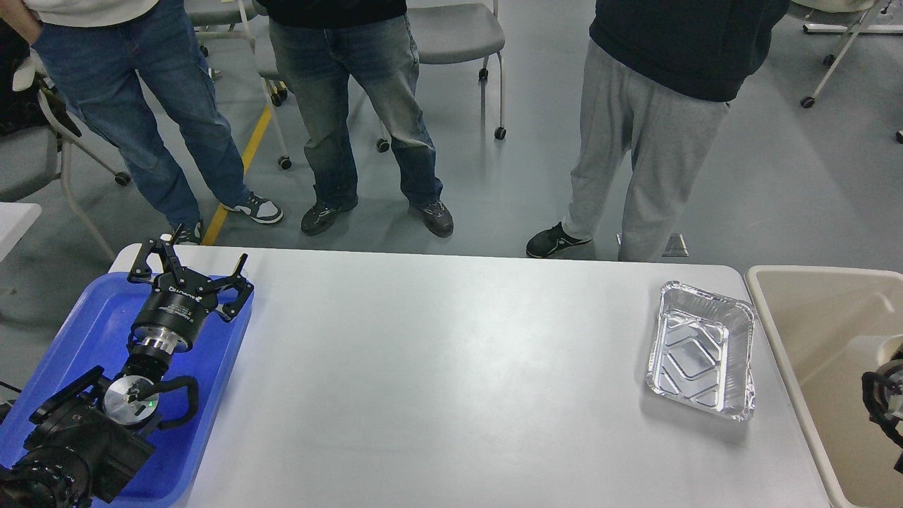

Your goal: Tidy desktop

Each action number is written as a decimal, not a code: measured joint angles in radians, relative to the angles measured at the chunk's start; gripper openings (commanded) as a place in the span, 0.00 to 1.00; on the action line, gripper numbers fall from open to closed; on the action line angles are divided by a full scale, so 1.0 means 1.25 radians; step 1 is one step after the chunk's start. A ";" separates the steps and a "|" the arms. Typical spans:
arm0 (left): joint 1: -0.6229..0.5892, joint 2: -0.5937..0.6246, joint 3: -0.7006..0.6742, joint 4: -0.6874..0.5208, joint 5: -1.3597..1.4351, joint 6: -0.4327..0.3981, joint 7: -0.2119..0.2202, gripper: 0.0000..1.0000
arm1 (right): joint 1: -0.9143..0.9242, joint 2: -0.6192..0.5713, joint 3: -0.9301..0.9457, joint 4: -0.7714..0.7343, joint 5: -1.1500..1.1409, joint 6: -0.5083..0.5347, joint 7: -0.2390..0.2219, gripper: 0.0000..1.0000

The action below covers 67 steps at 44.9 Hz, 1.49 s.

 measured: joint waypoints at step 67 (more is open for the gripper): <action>0.000 0.000 0.000 0.000 0.000 0.000 0.000 1.00 | 0.015 0.001 0.092 0.042 0.030 0.033 -0.012 1.00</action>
